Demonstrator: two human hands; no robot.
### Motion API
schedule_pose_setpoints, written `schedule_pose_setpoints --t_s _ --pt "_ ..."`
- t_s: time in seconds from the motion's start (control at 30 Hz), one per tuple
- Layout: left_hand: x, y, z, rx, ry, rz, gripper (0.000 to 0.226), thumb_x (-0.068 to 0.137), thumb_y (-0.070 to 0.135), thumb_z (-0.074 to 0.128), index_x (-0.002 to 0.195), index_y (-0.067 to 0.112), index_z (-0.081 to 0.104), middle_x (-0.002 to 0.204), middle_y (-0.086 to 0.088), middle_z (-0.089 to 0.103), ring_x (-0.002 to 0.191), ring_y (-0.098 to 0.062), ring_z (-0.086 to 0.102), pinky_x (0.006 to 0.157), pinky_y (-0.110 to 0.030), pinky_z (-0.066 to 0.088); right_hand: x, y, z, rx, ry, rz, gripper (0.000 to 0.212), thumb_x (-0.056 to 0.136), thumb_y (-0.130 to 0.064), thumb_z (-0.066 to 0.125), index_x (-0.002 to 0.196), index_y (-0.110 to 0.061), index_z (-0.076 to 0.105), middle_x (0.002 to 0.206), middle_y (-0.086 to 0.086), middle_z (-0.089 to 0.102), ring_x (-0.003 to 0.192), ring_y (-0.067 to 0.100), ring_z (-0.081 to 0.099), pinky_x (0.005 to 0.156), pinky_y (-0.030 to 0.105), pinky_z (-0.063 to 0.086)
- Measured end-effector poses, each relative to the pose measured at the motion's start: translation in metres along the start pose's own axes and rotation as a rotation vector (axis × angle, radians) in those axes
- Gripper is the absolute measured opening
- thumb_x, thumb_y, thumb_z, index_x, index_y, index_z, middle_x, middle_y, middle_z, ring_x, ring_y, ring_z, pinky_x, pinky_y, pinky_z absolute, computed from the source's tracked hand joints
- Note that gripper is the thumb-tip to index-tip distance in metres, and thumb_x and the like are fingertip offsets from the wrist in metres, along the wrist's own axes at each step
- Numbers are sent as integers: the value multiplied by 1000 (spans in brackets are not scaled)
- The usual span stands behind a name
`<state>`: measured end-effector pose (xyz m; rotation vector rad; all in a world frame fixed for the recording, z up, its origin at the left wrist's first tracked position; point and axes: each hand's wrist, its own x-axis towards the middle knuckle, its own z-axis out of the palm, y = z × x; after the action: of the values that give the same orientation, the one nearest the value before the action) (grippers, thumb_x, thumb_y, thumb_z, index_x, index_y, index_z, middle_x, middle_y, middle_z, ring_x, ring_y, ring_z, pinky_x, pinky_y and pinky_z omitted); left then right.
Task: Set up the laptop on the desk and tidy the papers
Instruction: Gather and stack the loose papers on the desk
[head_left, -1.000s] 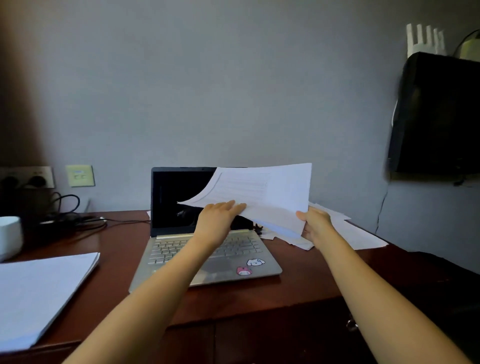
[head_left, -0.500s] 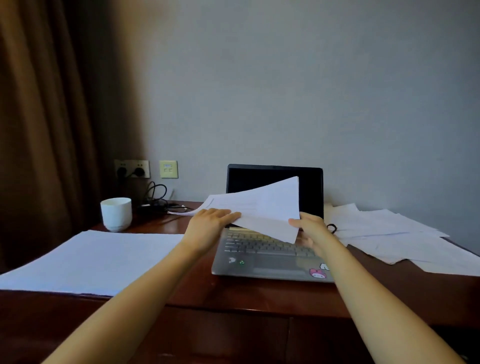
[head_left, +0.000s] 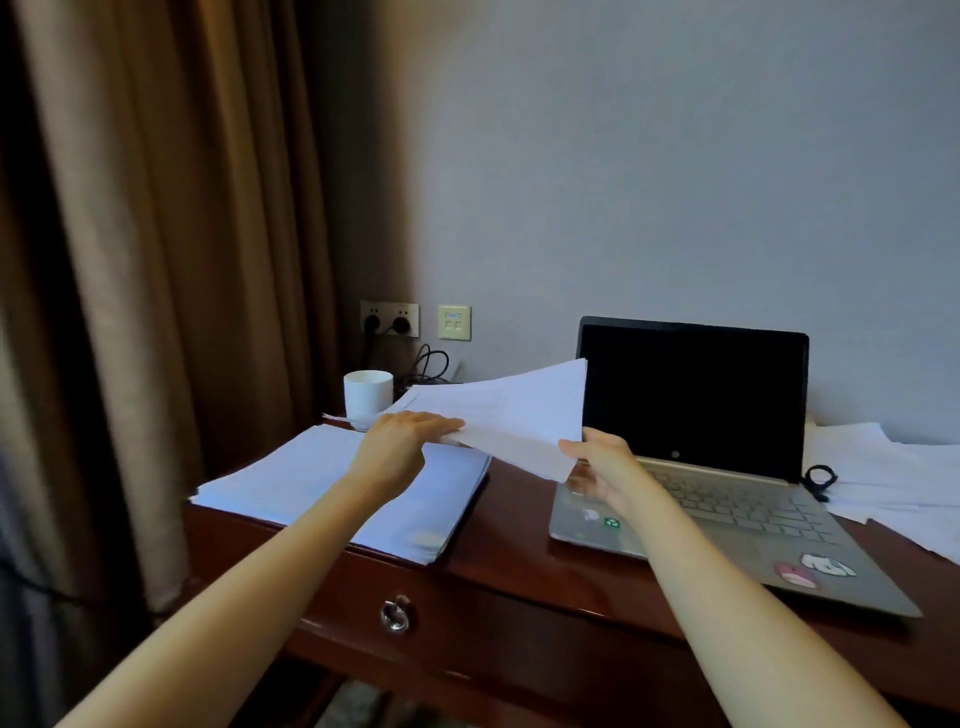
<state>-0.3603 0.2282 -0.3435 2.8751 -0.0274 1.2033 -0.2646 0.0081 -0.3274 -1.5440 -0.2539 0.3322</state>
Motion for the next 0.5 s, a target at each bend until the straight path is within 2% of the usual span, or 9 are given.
schedule_pose_setpoints --t_s 0.07,0.13,0.2,0.33,0.43,0.5 --pt "-9 -15 -3 -40 -88 -116 70 80 -19 34 129 26 57 130 2 59 120 -20 53 94 -27 41 4 3 15 18 -23 11 30 91 1 52 119 -10 57 100 11 62 80 22 61 53 26 53" --pt "-18 -28 -8 -61 -132 -164 68 84 -17 34 130 28 55 135 3 56 124 -20 49 98 -28 39 7 8 28 30 -53 15 29 91 2 53 116 -9 58 104 14 62 94 28 62 66 31 53" --pt "-27 -40 -12 -62 -150 -186 67 85 -16 34 130 27 56 135 2 56 125 -21 49 99 -29 39 8 11 41 23 -87 18 29 90 1 53 117 -9 59 101 11 62 94 25 59 69 32 53" --pt "-43 -57 -21 -53 -175 -235 65 86 -17 34 130 25 56 134 0 56 125 -23 49 101 -30 39 9 17 64 1 -151 18 29 91 -2 54 118 -11 58 101 8 63 88 22 58 56 26 52" --pt "-51 -68 -24 -45 -175 -258 65 85 -17 35 129 26 57 133 0 57 124 -23 51 101 -30 40 10 21 76 -13 -170 29 27 92 -1 53 117 -11 58 87 4 63 70 16 57 42 19 49" --pt "-56 -73 -25 -36 -184 -278 65 86 -16 36 129 27 56 133 1 57 124 -22 51 102 -30 40 11 24 82 -35 -184 31 28 92 -1 52 118 -10 57 87 4 62 65 14 55 38 16 45"
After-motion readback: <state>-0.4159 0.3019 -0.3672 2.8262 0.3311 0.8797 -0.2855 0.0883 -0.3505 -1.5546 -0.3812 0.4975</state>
